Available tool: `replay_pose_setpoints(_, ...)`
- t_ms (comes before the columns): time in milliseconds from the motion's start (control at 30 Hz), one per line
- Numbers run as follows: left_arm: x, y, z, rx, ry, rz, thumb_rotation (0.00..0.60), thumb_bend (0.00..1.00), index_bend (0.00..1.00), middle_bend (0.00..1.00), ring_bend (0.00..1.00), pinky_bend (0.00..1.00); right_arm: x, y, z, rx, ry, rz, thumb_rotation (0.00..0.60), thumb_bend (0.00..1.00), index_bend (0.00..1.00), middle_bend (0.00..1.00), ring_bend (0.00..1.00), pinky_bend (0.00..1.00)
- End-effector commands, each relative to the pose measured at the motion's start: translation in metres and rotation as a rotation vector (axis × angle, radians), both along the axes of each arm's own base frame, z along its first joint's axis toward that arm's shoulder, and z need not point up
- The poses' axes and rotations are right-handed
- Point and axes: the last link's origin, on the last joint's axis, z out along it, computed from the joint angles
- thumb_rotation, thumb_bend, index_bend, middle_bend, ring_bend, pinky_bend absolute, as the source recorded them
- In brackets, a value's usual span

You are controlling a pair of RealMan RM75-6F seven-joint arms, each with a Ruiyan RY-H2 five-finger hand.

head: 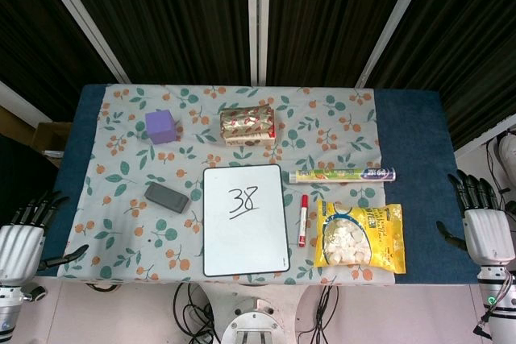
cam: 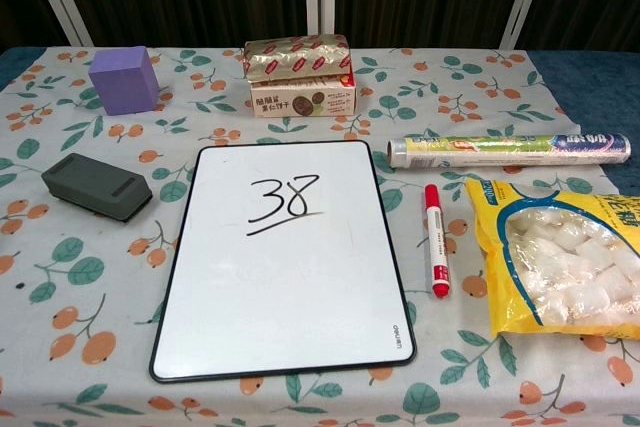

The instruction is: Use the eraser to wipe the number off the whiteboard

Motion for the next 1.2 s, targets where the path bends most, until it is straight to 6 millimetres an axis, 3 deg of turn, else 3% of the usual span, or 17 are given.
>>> replay_pose_setpoints(33, 0.001, 0.000, 0.001, 0.001, 0.000, -0.001, 0.371, 0.06, 0.18, 0.14, 0.09, 0.21, 0.000, 0.000, 0.000, 0.003, 0.000, -0.001, 0.600, 0.16, 0.00, 0.00, 0.00, 0.00)
replay_pose_setpoints(167, 0.002, 0.000, 0.001, -0.003, 0.002, -0.003, 0.384, 0.06, 0.18, 0.14, 0.09, 0.21, 0.000, 0.001, -0.001, 0.005, 0.000, 0.001, 0.600, 0.16, 0.00, 0.00, 0.00, 0.00)
replay_pose_setpoints(367, 0.004, 0.004, 0.002, -0.020, 0.025, -0.007, 0.468, 0.06, 0.18, 0.14, 0.09, 0.21, 0.000, 0.001, 0.002, -0.002, -0.005, 0.003, 0.600, 0.16, 0.00, 0.00, 0.00, 0.00)
replay_pose_setpoints(400, 0.005, 0.006, 0.002, -0.026, 0.037, -0.011, 0.504, 0.06, 0.18, 0.14, 0.09, 0.22, 0.000, 0.001, 0.003, -0.004, -0.004, 0.004, 0.600, 0.16, 0.00, 0.00, 0.00, 0.00)
replay_pose_setpoints(500, 0.009, 0.019, 0.003, -0.078, 0.111, -0.042, 0.599, 0.06, 0.18, 0.13, 0.09, 0.22, 0.000, 0.000, 0.004, -0.007, -0.004, 0.007, 0.600, 0.16, 0.00, 0.00, 0.00, 0.00)
replay_pose_setpoints(700, 0.031, 0.058, 0.004, -0.132, 0.131, -0.149, 0.600, 0.06, 0.18, 0.13, 0.09, 0.22, -0.001, 0.002, 0.003, -0.002, -0.001, 0.000, 0.600, 0.16, 0.00, 0.00, 0.00, 0.00)
replay_pose_setpoints(967, 0.051, 0.117, -0.033, -0.334, 0.097, -0.206, 0.600, 0.06, 0.18, 0.13, 0.09, 0.23, 0.003, 0.003, 0.005, -0.011, 0.002, 0.012, 0.600, 0.16, 0.00, 0.00, 0.00, 0.00)
replay_pose_setpoints(1200, 0.053, 0.144, -0.079, -0.441, 0.076, -0.218, 0.600, 0.06, 0.15, 0.05, 0.09, 0.23, 0.006, 0.004, 0.014, -0.034, 0.008, 0.015, 0.600, 0.16, 0.00, 0.00, 0.00, 0.00)
